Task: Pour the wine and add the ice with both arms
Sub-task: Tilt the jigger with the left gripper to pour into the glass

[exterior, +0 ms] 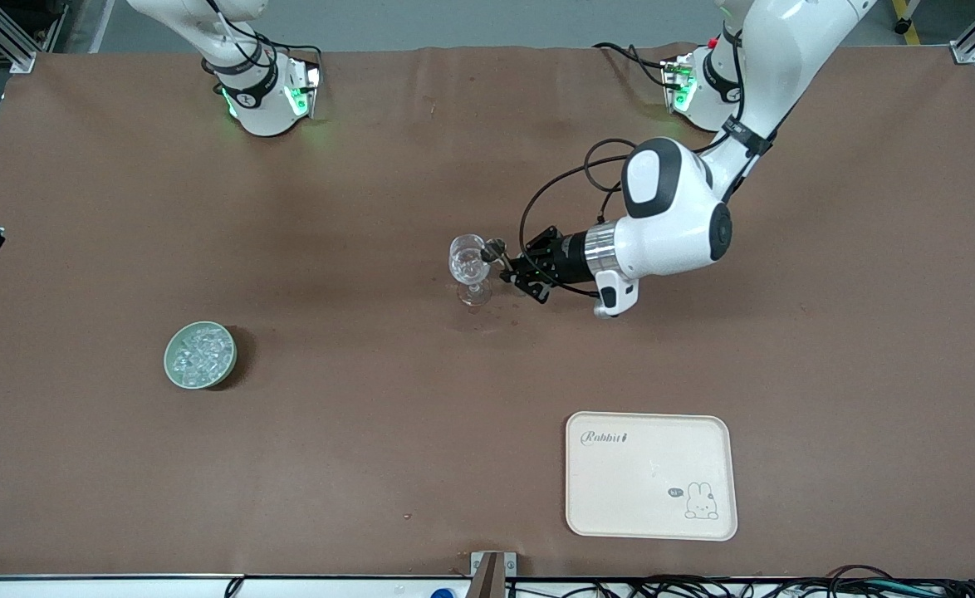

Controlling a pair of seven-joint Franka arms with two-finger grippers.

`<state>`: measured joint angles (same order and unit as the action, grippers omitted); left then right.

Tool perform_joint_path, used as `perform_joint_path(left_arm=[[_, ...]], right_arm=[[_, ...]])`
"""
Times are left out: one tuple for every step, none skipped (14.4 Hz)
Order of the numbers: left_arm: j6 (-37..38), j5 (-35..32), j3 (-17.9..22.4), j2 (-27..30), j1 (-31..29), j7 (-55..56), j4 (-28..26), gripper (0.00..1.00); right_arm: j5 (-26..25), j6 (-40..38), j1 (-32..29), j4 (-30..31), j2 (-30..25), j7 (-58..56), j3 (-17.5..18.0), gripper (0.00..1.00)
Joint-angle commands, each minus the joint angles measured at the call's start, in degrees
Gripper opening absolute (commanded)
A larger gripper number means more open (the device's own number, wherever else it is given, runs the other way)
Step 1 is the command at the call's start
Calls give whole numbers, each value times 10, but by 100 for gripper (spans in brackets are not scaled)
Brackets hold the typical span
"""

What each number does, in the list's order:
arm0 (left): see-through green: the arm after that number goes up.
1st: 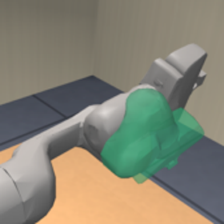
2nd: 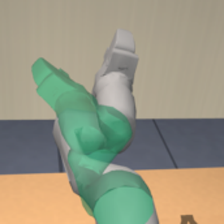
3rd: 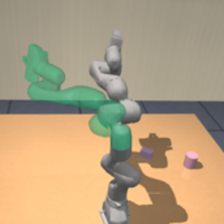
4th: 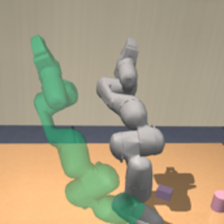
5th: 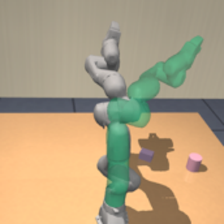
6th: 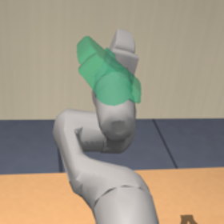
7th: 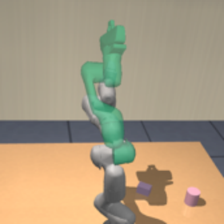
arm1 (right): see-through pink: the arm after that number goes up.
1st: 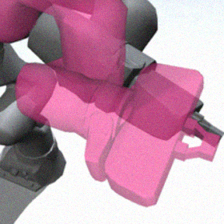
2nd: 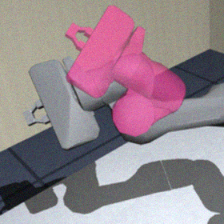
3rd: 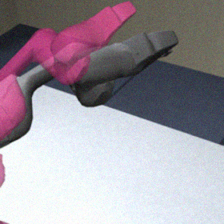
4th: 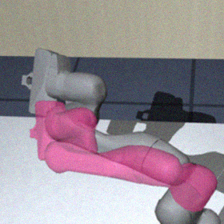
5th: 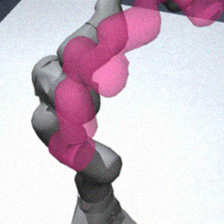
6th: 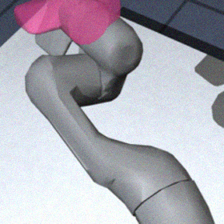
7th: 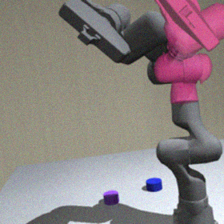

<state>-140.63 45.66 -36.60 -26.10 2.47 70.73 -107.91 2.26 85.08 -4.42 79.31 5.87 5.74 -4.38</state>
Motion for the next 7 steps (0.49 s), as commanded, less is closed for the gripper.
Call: perform_joint_path(left_arm=[[-10, -63, -10, -14, 8, 60, 28, 1], [-15, -94, -12, -19, 9, 83, 30, 1], [-17, -128, -14, -20, 9, 100, 30, 1], [-17, -151, -27, -20, 7, 107, 28, 1], [-17, -170, -34, -20, 5, 110, 25, 1], [-17, -183, -34, -19, 6, 118, 25, 1], [-17, -201, -35, -19, 6, 126, 25, 1]], right_arm=[[10, 7, -6, 23, -20, -3, 3, 1], [10, 6, -5, 24, -20, -3, 3, 1], [10, 5, -5, 24, -20, -3, 3, 1], [10, 6, -6, 23, -20, -3, 3, 1], [11, 7, -6, 23, -20, -3, 3, 1], [10, 8, -6, 23, -20, -3, 3, 1], [10, 7, -6, 24, -20, -3, 4, 1]])
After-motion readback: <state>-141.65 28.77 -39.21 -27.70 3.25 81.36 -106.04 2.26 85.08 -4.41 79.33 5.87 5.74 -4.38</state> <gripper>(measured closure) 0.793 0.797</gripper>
